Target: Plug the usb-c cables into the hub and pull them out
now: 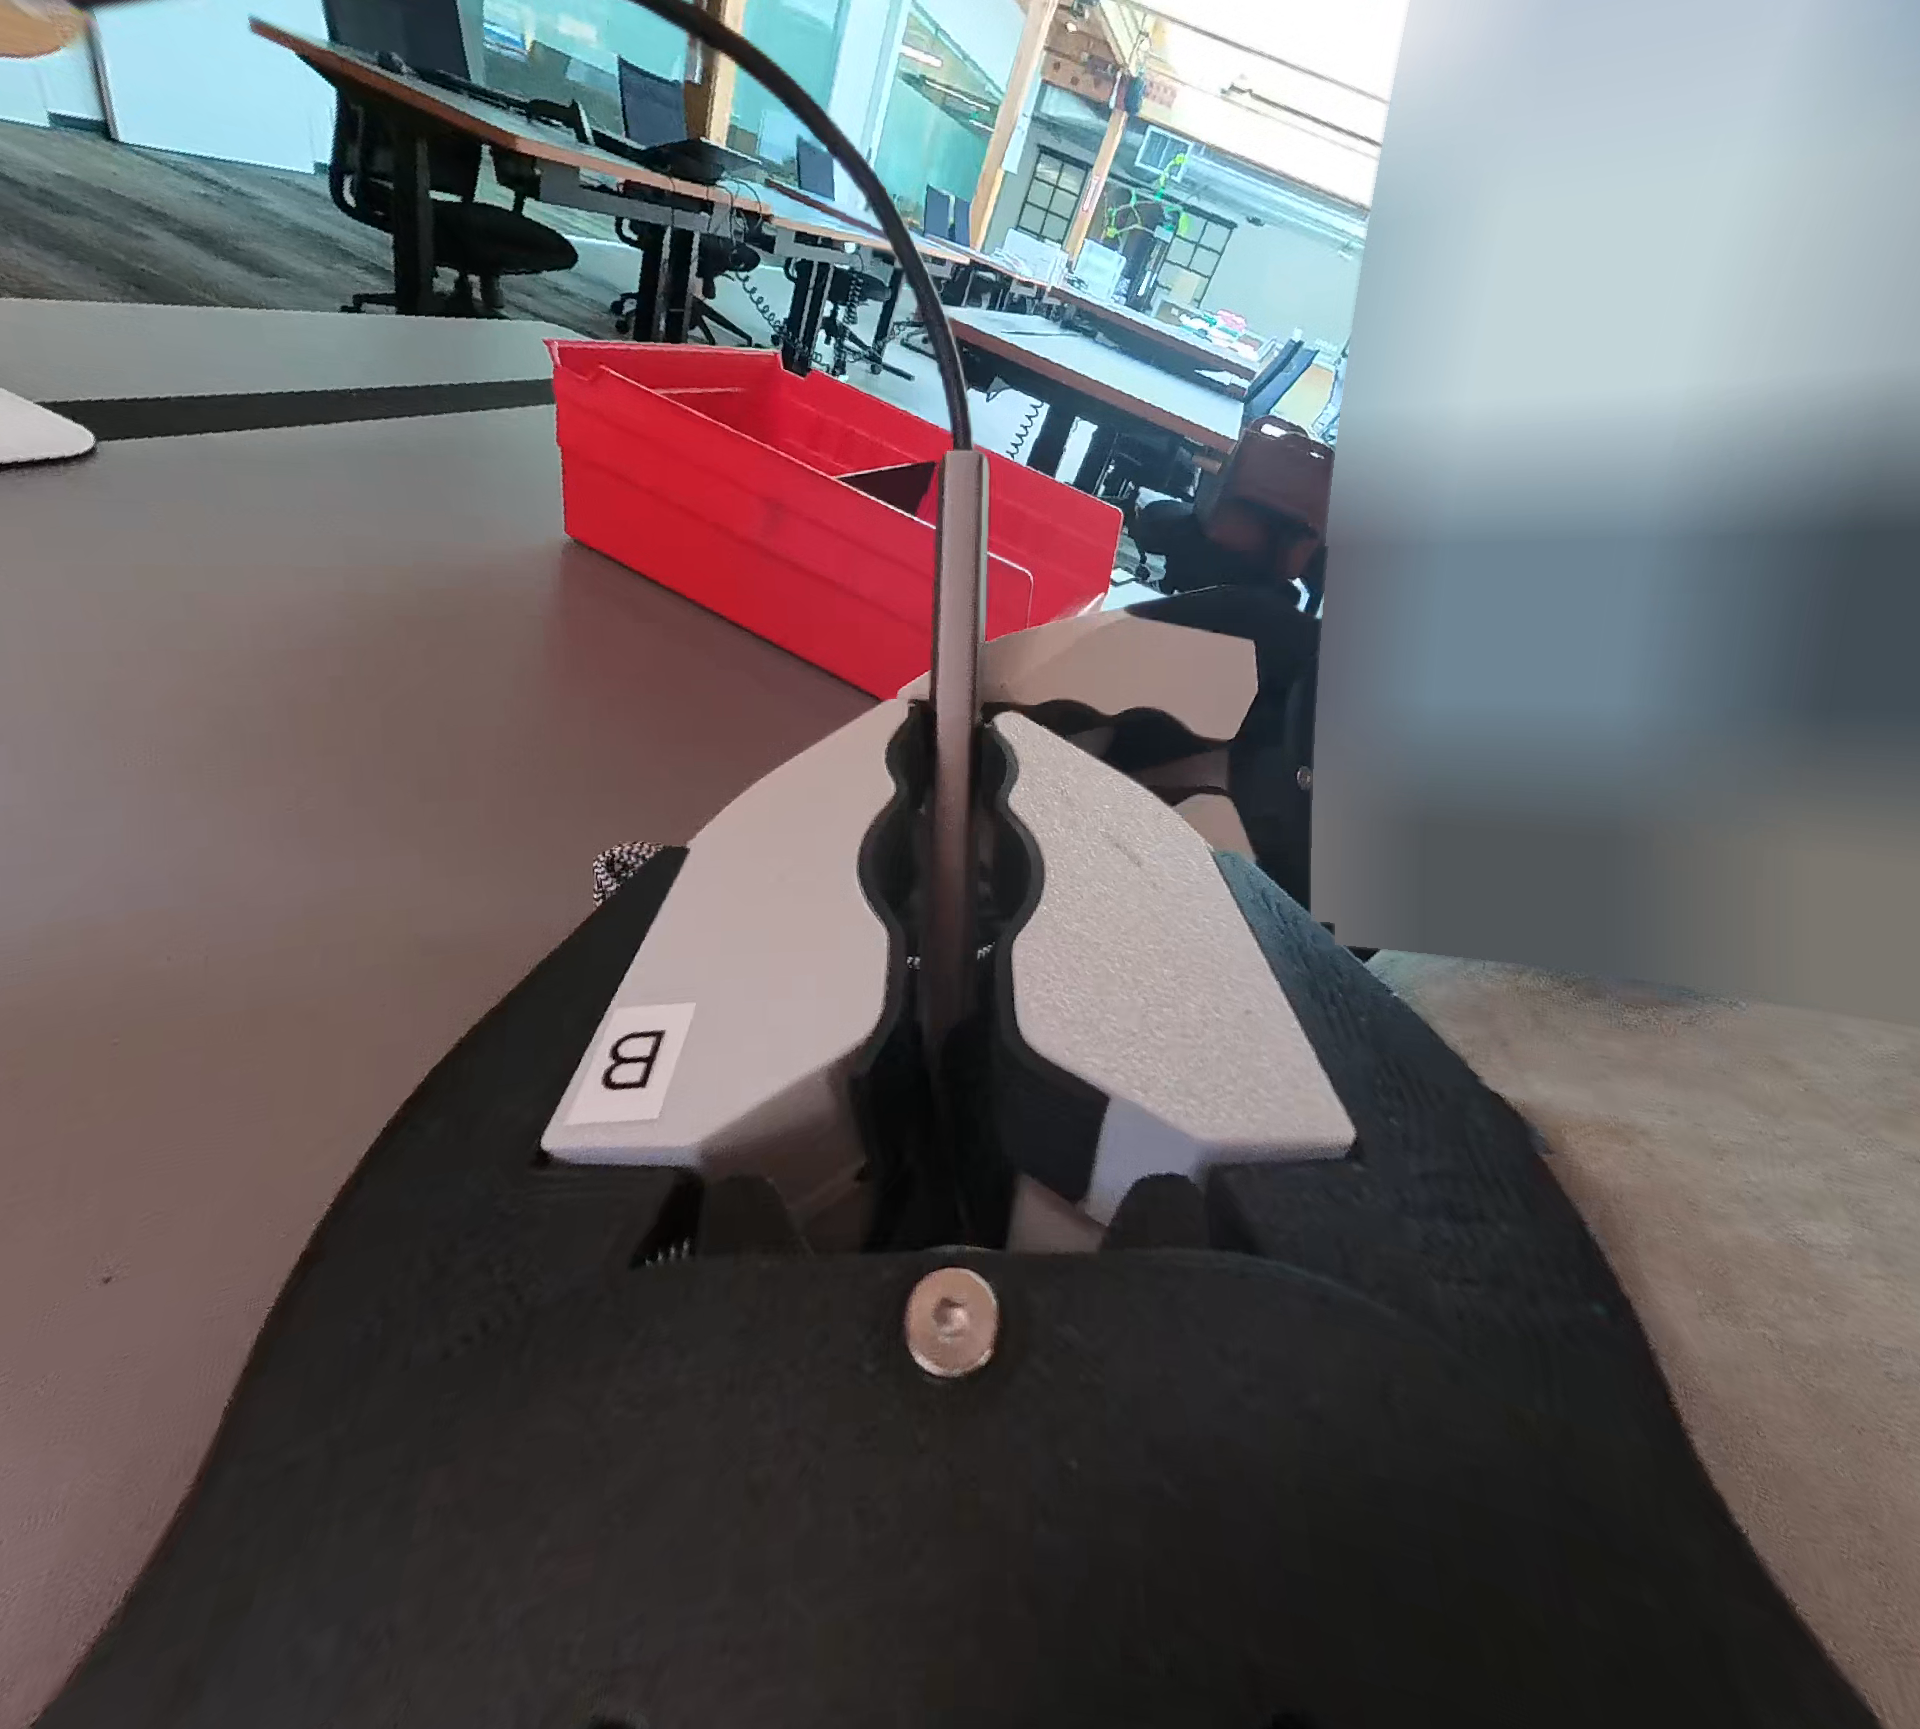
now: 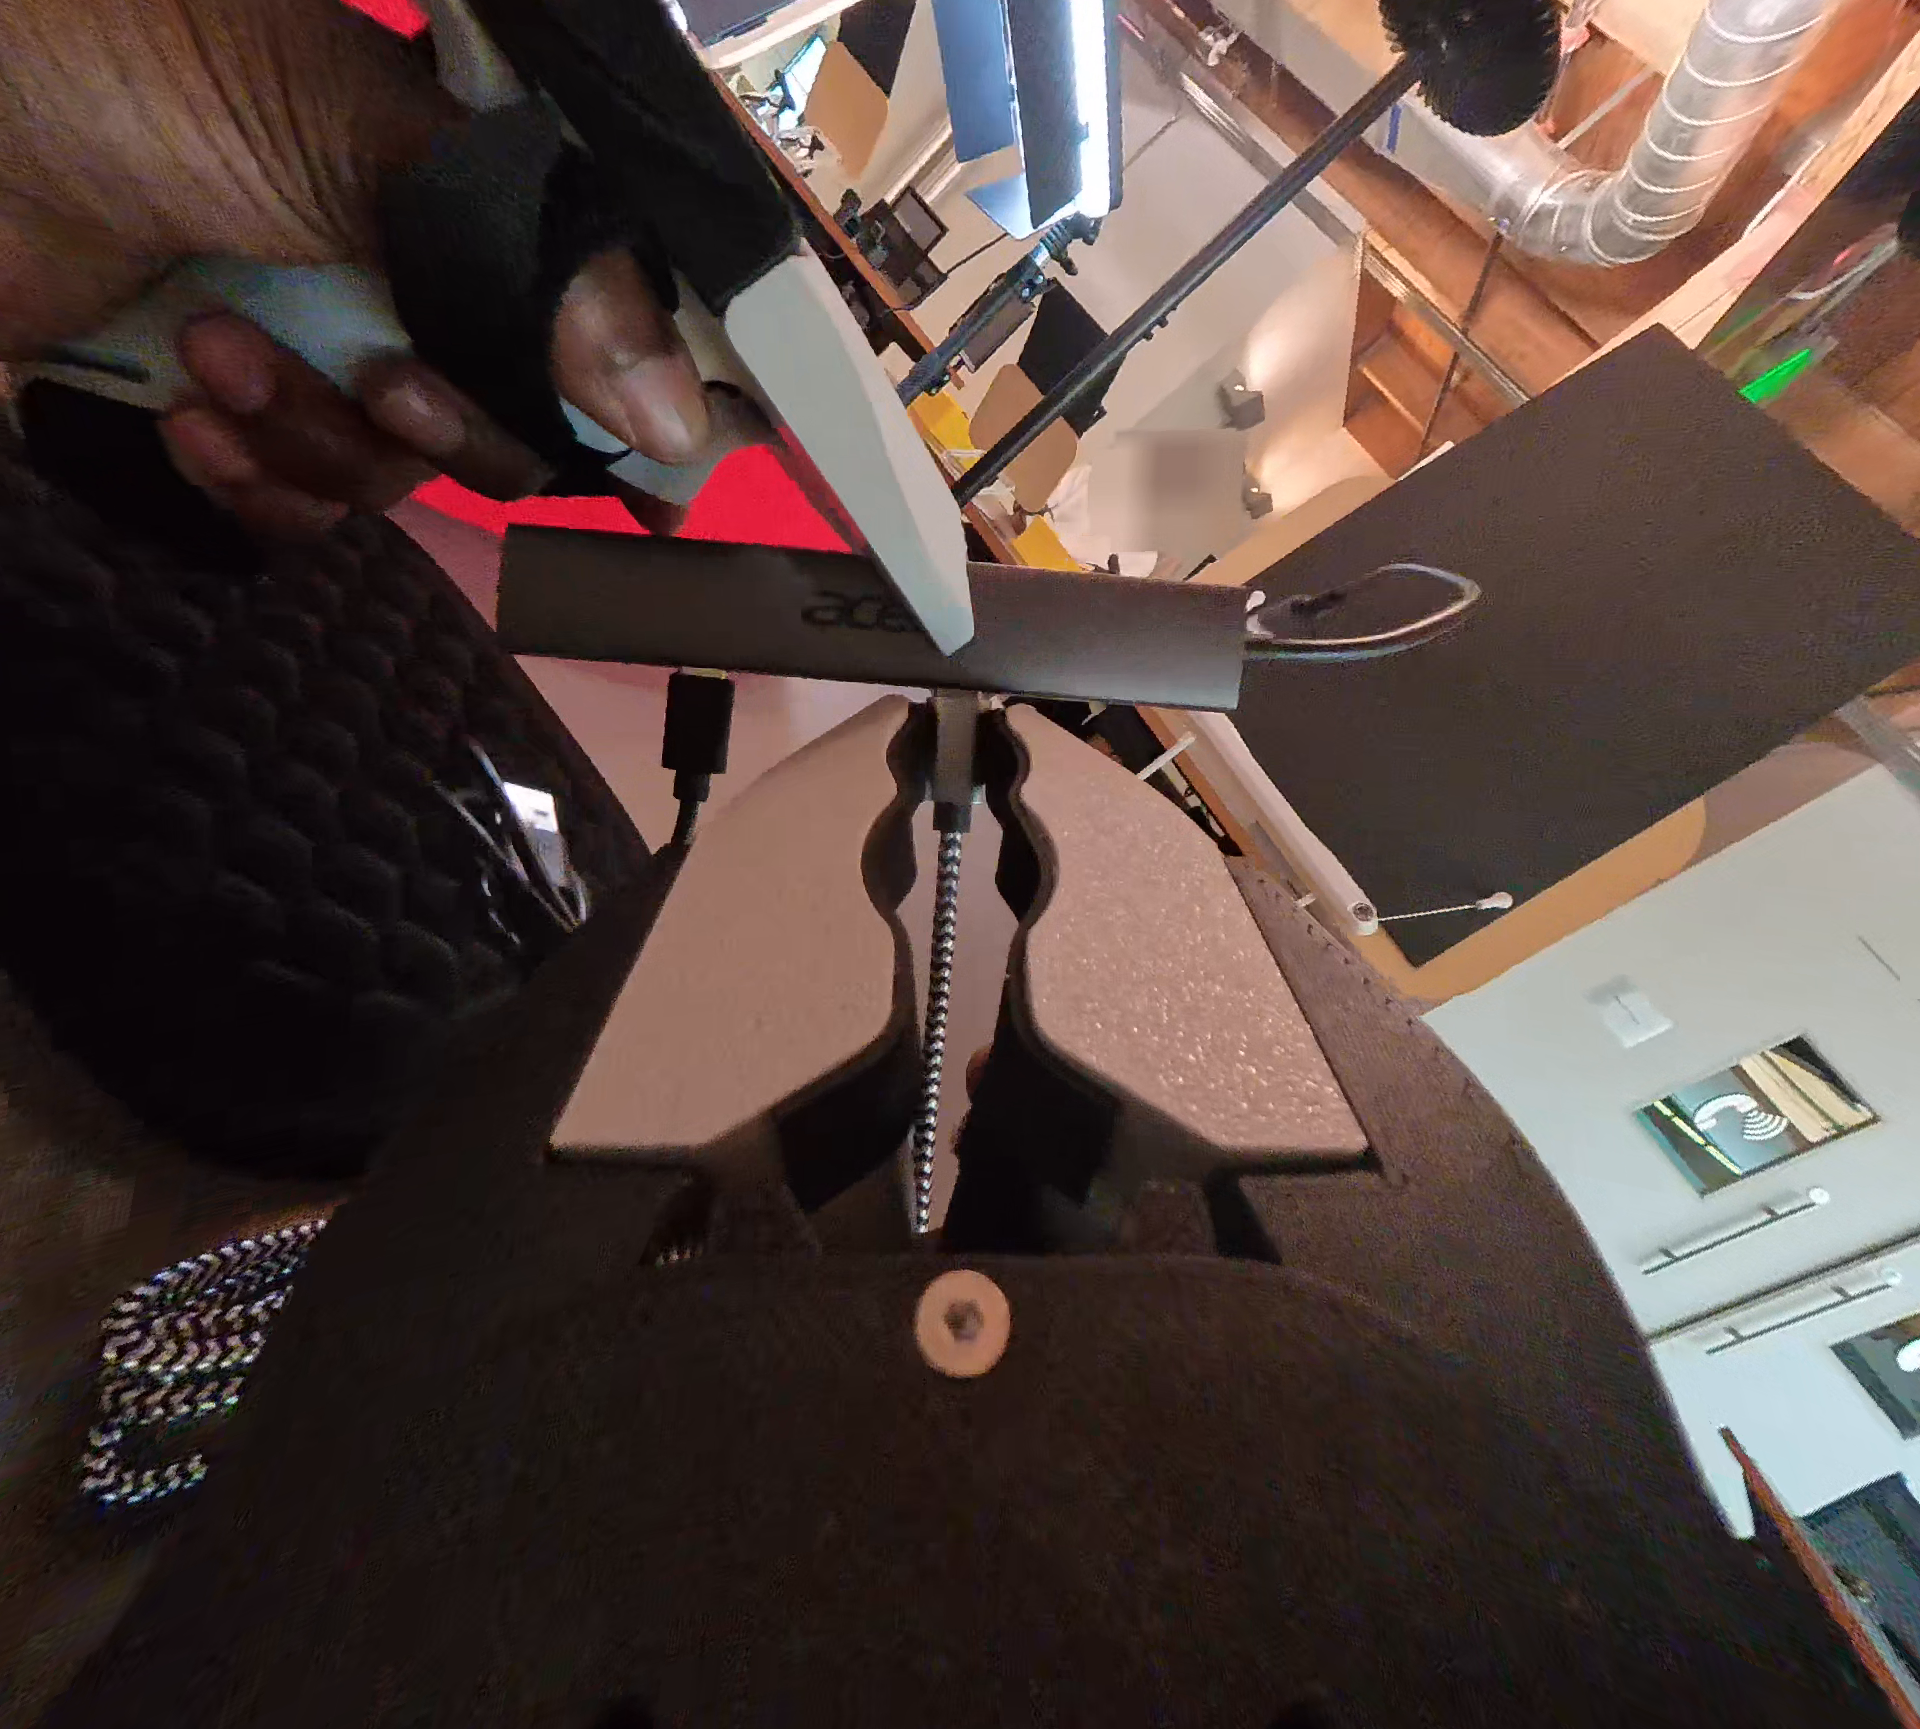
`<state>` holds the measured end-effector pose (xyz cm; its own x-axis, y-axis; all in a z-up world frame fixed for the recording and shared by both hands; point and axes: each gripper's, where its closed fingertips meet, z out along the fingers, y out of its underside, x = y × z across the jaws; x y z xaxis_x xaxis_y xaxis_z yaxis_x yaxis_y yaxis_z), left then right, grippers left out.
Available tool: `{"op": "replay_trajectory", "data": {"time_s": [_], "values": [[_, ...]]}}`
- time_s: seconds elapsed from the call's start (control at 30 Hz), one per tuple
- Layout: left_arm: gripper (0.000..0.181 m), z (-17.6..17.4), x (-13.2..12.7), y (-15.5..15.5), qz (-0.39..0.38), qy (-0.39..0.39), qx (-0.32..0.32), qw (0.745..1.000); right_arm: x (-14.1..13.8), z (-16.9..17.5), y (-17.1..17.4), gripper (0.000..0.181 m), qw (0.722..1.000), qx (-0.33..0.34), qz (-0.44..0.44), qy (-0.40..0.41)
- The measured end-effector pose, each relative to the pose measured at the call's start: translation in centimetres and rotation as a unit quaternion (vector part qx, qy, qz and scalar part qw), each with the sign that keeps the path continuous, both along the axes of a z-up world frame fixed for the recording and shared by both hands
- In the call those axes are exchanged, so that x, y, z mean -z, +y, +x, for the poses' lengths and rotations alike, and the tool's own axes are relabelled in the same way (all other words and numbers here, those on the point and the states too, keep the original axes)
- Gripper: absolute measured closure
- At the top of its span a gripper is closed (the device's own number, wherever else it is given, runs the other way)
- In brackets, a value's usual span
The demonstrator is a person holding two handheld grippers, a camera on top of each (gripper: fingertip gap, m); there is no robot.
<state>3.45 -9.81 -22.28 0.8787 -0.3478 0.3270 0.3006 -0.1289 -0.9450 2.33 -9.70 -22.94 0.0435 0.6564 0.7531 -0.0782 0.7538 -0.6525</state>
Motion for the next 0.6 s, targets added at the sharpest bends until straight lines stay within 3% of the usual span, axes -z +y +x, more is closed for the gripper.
{"op": "replay_trajectory", "data": {"time_s": [0.1, 0.23, 0.4, 0.5, 0.6], "values": [[0.176, -0.3, -0.7, 0.0, 0.008, 0.015, -0.004, 1.000, -0.2, -0.1, -0.2, 0.170, 0.998, 0.012, -0.066, 0.018], [0.176, -0.1, 0.4, -0.3, -0.013, 0.010, 0.008, 1.000, 0.3, 0.3, 0.3, 0.169, 1.000, -0.016, 0.012, -0.015], [0.176, -0.3, 0.6, -0.7, -0.020, -0.008, 0.014, 1.000, 0.8, 0.6, -0.2, 0.170, 0.999, -0.025, 0.029, -0.016], [0.176, -0.4, 0.2, -0.6, -0.018, 0.005, 0.010, 1.000, 0.8, 0.5, -0.2, 0.170, 1.000, -0.021, -0.012, -0.015], [0.176, -0.2, 0.5, -0.3, -0.026, 0.005, 0.013, 1.000, 1.0, 0.9, 0.4, 0.170, 0.999, -0.019, 0.033, -0.015]]}}
